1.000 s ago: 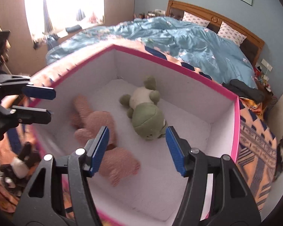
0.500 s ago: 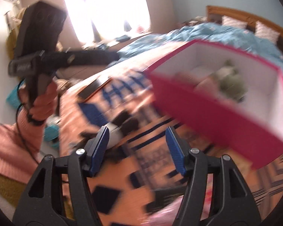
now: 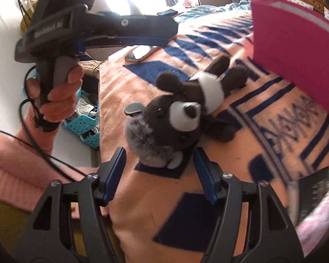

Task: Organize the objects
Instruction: 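Grasp the brown sock-monkey plush on the blanket with the right gripper, then lift the sock monkey over the box and open the right gripper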

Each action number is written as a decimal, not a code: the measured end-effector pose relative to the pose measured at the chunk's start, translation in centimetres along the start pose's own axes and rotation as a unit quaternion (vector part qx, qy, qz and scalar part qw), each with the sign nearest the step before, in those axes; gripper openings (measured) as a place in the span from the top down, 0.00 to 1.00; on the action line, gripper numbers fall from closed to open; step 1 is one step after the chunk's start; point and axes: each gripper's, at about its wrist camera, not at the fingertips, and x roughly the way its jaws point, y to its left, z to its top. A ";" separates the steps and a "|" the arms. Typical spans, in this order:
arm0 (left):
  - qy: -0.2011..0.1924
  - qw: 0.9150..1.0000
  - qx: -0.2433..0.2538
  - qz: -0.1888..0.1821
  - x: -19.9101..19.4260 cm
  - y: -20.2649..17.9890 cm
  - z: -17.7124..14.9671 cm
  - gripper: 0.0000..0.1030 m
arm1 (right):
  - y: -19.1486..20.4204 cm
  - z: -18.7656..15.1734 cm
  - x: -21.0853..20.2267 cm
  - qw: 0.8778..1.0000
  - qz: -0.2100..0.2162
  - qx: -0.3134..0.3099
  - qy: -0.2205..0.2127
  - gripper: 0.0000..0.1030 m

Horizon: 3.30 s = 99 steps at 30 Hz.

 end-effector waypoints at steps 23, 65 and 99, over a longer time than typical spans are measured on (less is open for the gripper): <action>0.065 0.996 0.064 0.002 6.9 -3.2 0.2 0.38 | -10.0 -0.3 -7.9 0.969 -0.095 0.191 -0.125 0.63; 0.065 0.993 0.087 -0.048 8.0 -5.4 3.4 0.51 | -9.7 2.0 -11.5 0.968 -0.098 0.161 -0.166 0.56; 0.051 0.993 0.090 0.055 15.0 -4.4 20.0 0.51 | -20.6 14.5 -13.3 0.961 -0.151 0.158 -0.168 0.48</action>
